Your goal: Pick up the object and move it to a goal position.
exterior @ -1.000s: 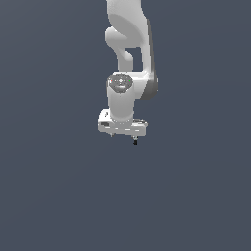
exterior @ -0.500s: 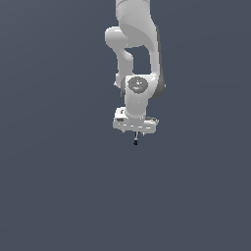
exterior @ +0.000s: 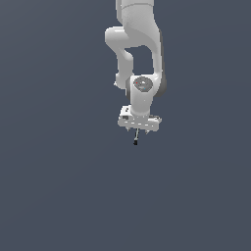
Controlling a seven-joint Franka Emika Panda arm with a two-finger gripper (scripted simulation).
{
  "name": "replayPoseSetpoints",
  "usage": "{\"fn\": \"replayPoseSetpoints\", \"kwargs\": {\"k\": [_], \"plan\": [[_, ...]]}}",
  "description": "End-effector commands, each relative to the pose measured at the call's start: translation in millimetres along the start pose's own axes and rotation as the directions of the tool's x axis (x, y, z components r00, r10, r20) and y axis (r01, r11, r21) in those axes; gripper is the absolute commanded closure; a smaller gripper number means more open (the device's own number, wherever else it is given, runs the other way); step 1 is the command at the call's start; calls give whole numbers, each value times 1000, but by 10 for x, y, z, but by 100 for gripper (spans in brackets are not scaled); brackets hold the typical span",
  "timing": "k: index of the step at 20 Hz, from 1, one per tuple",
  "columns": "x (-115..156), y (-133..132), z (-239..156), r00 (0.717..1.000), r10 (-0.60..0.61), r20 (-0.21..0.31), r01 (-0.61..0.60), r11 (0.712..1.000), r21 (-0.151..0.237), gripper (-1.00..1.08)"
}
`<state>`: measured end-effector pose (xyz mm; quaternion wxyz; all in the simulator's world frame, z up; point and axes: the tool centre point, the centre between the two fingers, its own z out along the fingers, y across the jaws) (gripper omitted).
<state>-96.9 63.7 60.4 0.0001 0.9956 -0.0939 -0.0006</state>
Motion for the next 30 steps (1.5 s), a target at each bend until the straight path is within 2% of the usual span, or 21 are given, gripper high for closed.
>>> {"fn": "replayPoseSetpoints", "kwargs": {"k": [1,20,21,30], "plan": [[-1,0,0,1000,0,0,0,1000,0,-92],[-17,-5,508,1000,2,-1,-2,1000,0,-92],[-17,-5,508,1000,2,-1,-2,1000,0,108],[-17,-5,508,1000,2,-1,-2,1000,0,108]]}}
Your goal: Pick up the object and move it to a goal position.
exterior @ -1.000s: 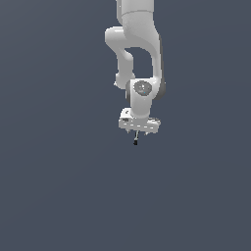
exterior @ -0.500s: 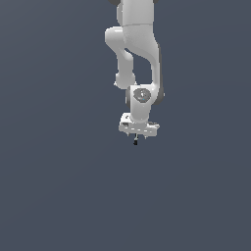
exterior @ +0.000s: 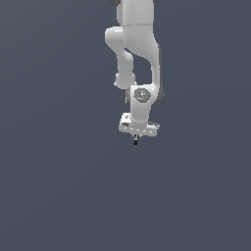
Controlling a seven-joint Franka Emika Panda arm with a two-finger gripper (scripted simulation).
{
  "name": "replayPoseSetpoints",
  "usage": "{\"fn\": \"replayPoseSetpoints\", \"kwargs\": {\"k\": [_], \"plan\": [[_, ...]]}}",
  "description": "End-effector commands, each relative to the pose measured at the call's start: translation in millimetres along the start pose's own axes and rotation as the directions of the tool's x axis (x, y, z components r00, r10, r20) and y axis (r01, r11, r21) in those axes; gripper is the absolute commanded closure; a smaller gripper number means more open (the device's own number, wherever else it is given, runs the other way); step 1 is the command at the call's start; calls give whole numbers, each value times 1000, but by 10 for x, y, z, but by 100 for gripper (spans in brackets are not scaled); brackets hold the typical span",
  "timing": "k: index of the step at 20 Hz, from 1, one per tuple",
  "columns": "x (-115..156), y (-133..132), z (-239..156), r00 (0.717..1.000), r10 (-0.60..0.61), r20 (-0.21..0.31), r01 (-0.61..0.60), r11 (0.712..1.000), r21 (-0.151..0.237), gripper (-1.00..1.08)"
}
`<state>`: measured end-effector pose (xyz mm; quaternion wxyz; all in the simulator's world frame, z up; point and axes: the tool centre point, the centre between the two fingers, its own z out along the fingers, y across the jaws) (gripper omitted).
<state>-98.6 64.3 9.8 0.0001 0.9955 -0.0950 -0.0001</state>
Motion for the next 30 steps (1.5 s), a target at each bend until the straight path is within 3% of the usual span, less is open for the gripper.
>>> {"fn": "replayPoseSetpoints", "kwargs": {"k": [1,14,30], "plan": [[-1,-2,-1,1000,0,0,0,1000,0,108],[184,137,-452,1000,0,0,0,1000,0,108],[793,574,-1912,1000,0,0,0,1000,1,108]]}}
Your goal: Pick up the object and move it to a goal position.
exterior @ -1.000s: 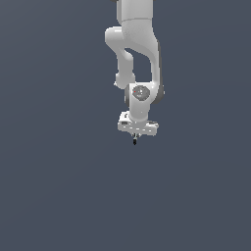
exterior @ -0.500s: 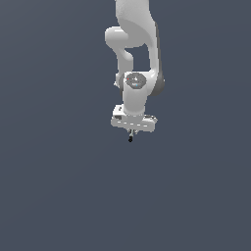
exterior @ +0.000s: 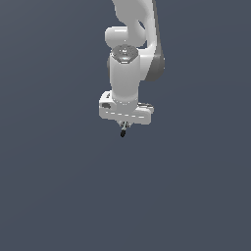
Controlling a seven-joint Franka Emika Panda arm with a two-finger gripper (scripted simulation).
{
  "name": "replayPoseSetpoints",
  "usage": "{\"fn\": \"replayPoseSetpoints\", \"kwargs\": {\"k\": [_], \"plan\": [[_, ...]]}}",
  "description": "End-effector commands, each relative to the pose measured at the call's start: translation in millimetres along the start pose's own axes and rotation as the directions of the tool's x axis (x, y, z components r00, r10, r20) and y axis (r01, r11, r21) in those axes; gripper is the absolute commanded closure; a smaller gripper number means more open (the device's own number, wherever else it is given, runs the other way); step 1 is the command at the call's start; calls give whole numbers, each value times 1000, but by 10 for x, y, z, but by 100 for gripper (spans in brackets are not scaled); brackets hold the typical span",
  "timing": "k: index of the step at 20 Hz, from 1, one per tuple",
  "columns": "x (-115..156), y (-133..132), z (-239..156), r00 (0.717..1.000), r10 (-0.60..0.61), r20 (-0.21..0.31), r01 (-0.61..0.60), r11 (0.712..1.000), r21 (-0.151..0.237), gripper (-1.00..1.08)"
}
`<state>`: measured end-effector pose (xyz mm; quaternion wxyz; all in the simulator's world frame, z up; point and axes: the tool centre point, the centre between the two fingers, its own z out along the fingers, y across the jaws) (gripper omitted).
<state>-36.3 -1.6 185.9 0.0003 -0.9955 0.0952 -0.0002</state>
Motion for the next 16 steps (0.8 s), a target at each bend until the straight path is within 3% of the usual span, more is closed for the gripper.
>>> {"fn": "replayPoseSetpoints", "kwargs": {"k": [1,16], "plan": [[99,73,-245,1000,0,1,0,1000,0,108],[676,445,-1515,1000,0,1,0,1000,0,108]]}}
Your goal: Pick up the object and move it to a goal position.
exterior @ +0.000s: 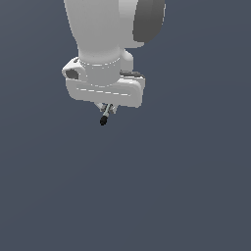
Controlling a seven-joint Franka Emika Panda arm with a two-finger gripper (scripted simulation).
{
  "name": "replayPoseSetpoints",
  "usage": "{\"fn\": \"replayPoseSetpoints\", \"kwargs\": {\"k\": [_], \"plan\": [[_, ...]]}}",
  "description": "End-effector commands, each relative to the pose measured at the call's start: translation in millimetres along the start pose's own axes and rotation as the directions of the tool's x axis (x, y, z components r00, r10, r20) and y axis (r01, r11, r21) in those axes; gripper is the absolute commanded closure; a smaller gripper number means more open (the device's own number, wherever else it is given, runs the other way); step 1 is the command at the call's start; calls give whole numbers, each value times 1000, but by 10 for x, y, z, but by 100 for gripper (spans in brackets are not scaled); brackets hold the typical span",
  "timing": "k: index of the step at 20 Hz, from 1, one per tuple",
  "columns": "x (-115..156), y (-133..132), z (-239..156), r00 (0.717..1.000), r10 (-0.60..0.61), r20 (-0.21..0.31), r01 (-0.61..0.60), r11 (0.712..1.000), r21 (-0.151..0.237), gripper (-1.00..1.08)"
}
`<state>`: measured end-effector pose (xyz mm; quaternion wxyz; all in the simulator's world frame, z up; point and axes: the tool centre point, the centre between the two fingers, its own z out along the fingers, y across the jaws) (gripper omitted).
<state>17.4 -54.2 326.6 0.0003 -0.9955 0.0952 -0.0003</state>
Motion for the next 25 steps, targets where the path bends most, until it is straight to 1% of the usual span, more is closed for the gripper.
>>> {"fn": "replayPoseSetpoints", "kwargs": {"k": [1,7,12,18,25], "plan": [[80,50,-175,1000,0,1,0,1000,0,108],[252,147,-526,1000,-1,1,1,1000,-1,108],[354,203,-723,1000,-1,1,1,1000,-1,108],[428,239,-857,1000,-1,1,1,1000,-1,108],[456,253,-907,1000,-1,1,1,1000,-1,108]]}}
